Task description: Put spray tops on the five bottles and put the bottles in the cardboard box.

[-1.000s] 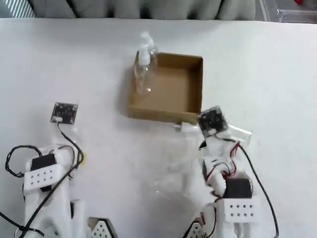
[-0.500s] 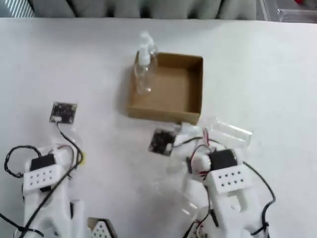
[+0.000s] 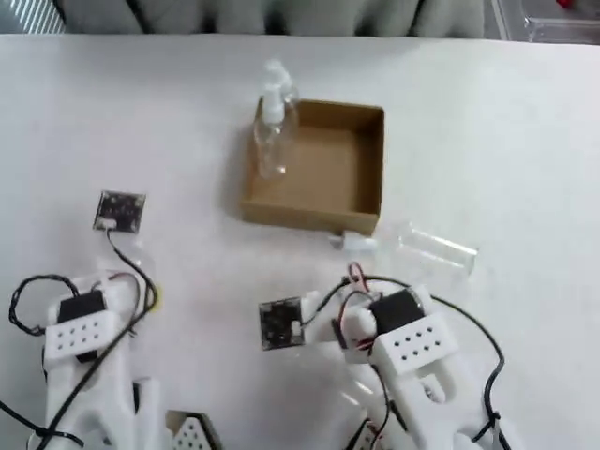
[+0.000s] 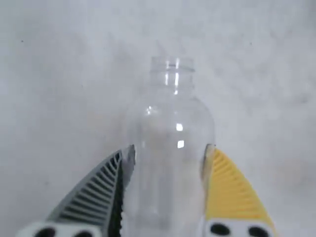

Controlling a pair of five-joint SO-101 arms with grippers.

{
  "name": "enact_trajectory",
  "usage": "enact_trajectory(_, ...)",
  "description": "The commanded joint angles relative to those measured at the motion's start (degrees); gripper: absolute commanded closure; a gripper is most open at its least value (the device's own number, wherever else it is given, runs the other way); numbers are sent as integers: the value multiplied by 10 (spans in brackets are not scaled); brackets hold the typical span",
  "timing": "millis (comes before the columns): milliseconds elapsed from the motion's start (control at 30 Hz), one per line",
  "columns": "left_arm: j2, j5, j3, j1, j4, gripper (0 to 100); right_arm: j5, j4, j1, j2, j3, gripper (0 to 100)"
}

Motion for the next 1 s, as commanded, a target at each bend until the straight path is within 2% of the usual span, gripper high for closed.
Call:
enact_trajectory(0, -18, 5, -3, -1, -14, 980, 17, -23, -3, 5, 1, 726)
enact_trajectory(333, -18, 5, -3, -1, -13, 980, 18, -134, -3, 192, -16, 726)
enact_trajectory(600, -18, 5, -3, -1, -13, 980, 18, -178, 11, 226, -21, 731)
enact_trajectory(667, -18, 5, -3, -1, -13, 980, 15, -195, 18, 226, -21, 783)
enact_trajectory(800, -18, 5, -3, -1, -13, 980, 13, -212, 31, 221, -22, 998)
enact_trajectory(900, -18, 5, -3, -1, -13, 980, -19, -209, 53, 220, -34, 943)
enact_trajectory(967, -18, 5, -3, -1, -13, 980, -79, -209, 73, 220, -62, 974)
